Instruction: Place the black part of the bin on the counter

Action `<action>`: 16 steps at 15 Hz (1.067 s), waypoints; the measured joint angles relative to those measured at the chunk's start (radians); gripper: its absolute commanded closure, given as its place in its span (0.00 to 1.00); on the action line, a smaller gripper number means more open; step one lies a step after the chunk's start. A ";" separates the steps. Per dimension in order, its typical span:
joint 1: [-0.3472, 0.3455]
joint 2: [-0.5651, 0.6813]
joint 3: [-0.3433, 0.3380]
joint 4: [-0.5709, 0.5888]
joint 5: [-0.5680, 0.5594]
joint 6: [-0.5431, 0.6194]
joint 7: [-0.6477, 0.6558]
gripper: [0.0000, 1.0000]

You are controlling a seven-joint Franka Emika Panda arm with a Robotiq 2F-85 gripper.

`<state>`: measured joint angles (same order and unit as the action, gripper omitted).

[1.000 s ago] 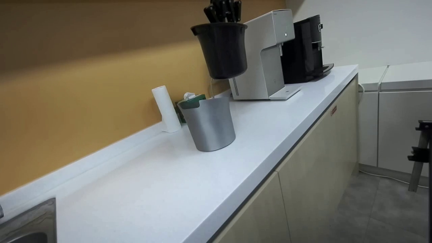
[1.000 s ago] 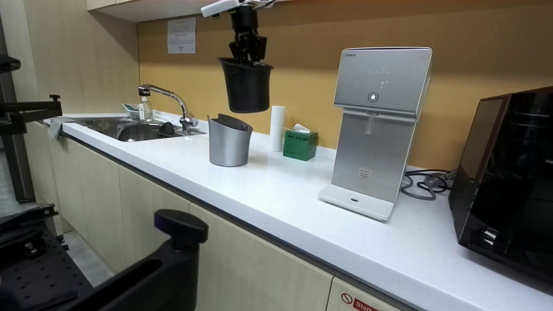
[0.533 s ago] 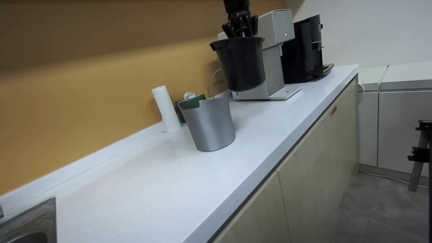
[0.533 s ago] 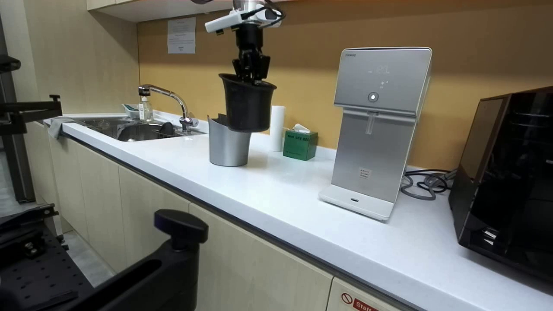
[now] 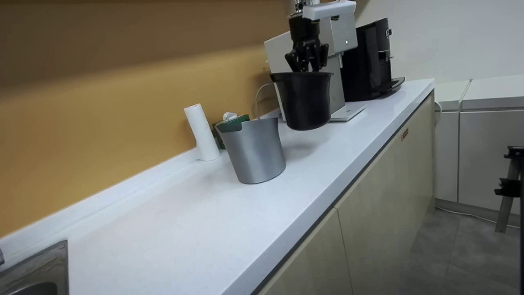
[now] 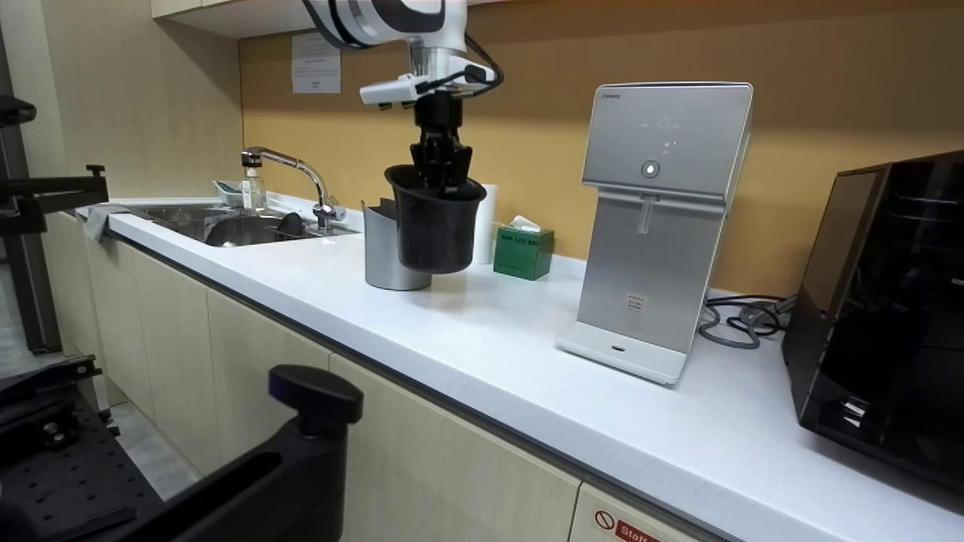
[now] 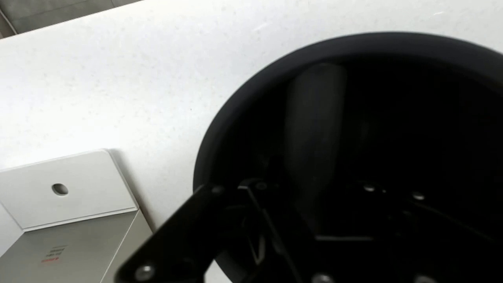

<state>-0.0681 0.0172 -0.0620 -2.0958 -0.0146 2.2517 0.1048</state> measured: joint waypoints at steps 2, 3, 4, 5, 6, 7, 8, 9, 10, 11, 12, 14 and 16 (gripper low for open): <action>-0.008 0.000 -0.007 -0.046 0.000 0.060 0.011 0.92; -0.011 0.000 -0.011 -0.067 0.000 0.084 0.016 0.92; -0.014 0.000 -0.014 -0.086 0.000 0.104 0.019 0.92; -0.017 0.000 -0.015 -0.102 0.000 0.119 0.023 0.92; -0.019 0.000 -0.016 -0.115 0.000 0.132 0.026 0.92; -0.020 0.000 -0.016 -0.127 0.001 0.141 0.029 0.92; -0.021 0.000 -0.017 -0.138 0.001 0.150 0.031 0.92; -0.021 0.000 -0.017 -0.148 0.002 0.155 0.033 0.92; -0.021 0.000 -0.017 -0.156 0.004 0.159 0.033 0.92; -0.021 0.001 -0.017 -0.164 0.009 0.162 0.033 0.92; -0.021 0.001 -0.017 -0.172 0.014 0.166 0.033 0.92; -0.021 0.002 -0.017 -0.187 0.020 0.169 0.033 0.92; -0.021 0.004 -0.017 -0.192 0.023 0.170 0.033 0.65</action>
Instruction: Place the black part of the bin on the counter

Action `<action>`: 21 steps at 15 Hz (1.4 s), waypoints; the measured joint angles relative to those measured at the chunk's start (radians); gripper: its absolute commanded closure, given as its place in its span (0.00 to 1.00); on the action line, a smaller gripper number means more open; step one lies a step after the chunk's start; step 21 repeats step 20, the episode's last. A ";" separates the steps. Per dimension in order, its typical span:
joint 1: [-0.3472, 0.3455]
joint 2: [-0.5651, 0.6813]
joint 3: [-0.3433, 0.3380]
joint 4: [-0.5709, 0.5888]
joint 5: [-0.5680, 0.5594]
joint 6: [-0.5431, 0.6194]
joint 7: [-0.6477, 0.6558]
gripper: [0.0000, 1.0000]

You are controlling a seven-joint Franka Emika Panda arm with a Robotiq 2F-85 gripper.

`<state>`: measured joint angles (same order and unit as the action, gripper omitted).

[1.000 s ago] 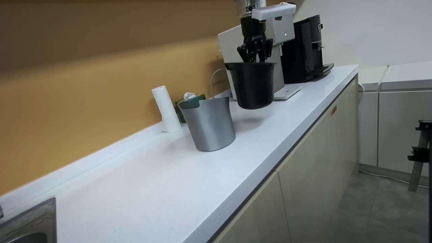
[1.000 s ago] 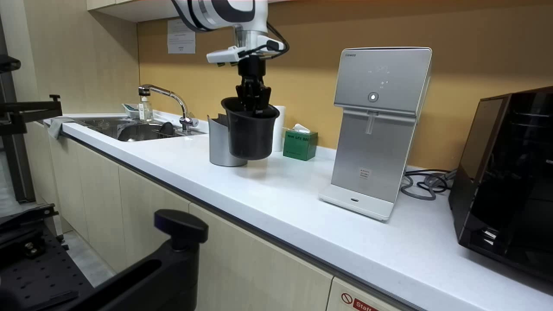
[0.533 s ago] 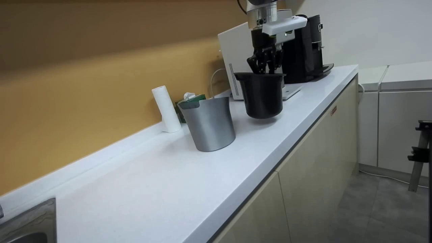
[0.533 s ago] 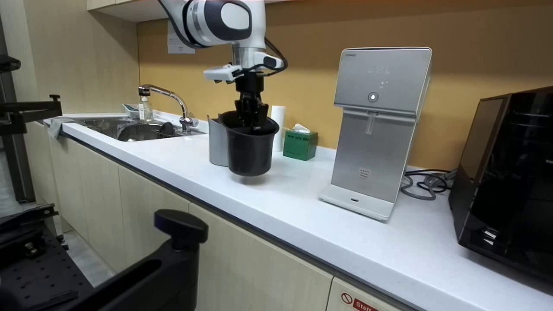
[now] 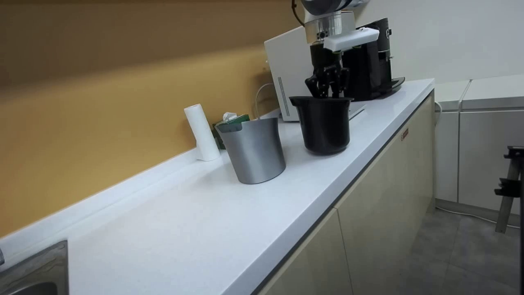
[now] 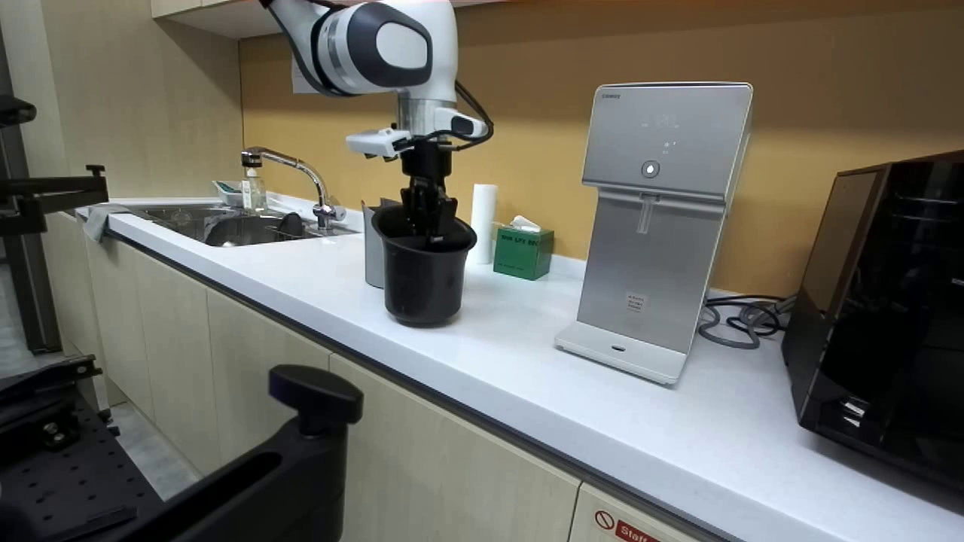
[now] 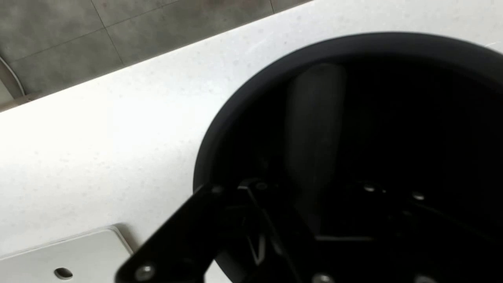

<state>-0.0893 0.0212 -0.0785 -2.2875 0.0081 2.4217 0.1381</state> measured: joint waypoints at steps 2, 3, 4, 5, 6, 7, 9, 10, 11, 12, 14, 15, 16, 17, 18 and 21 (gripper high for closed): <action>0.000 0.000 0.000 -0.013 0.001 0.006 0.000 0.40; 0.000 0.000 0.000 -0.015 0.001 0.009 0.000 0.39; 0.001 0.000 0.001 -0.015 0.001 0.011 0.000 0.32; 0.001 -0.001 0.001 -0.015 0.001 0.013 0.000 0.26; 0.002 -0.002 0.002 -0.015 0.001 0.016 0.000 0.19; 0.002 -0.003 0.002 -0.015 0.001 0.020 0.000 0.12; 0.004 -0.011 0.004 -0.015 -0.002 0.025 0.000 0.01; 0.005 -0.019 0.004 -0.015 -0.004 0.027 0.000 0.00; 0.007 -0.031 0.005 -0.015 -0.007 0.027 0.001 0.00; 0.008 -0.046 0.006 -0.015 -0.010 0.027 0.003 0.00; 0.011 -0.084 0.012 -0.014 -0.012 0.018 0.012 0.00; 0.011 -0.106 0.018 -0.013 -0.017 0.011 0.020 0.00; 0.012 -0.127 0.023 -0.013 -0.026 0.002 0.028 0.00; 0.012 -0.150 0.031 -0.012 -0.037 -0.009 0.040 0.00; 0.012 -0.172 0.039 -0.012 -0.051 -0.022 0.052 0.00; 0.013 -0.210 0.059 -0.012 -0.076 -0.053 0.076 0.00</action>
